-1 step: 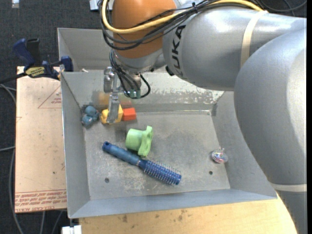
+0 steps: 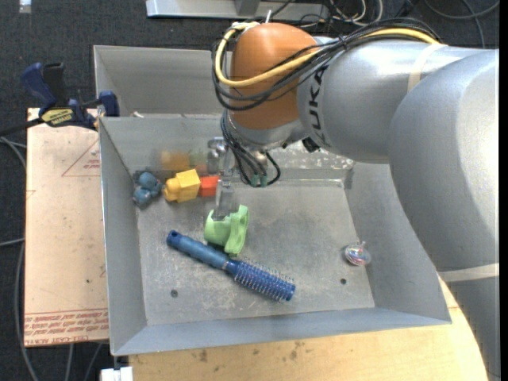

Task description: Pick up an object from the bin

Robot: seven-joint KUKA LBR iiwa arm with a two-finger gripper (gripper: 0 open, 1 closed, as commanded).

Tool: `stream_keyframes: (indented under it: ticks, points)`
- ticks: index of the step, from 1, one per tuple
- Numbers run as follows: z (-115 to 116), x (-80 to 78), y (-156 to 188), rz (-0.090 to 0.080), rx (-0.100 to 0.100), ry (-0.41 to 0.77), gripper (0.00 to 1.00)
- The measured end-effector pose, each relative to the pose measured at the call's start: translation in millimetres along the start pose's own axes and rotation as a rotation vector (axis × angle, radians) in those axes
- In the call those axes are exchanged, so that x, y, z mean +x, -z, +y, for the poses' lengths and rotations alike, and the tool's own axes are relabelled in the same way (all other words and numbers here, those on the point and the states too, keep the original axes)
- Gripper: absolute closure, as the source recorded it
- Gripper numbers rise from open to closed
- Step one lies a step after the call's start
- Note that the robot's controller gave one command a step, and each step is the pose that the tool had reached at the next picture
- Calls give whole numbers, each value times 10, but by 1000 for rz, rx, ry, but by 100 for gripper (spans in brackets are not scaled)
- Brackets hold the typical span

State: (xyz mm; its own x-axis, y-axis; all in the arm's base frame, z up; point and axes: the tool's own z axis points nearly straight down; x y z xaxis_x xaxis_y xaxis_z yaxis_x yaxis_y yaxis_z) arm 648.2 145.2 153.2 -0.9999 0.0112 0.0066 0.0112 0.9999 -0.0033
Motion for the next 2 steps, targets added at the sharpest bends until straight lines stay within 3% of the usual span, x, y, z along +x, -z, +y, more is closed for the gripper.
stream_keyframes:
  ticks: [1, 2]
  points:
    - [50, -12, -856, -5, -3, 237, 0]
    - [86, 876, -822, -2, -5, 150, 0]
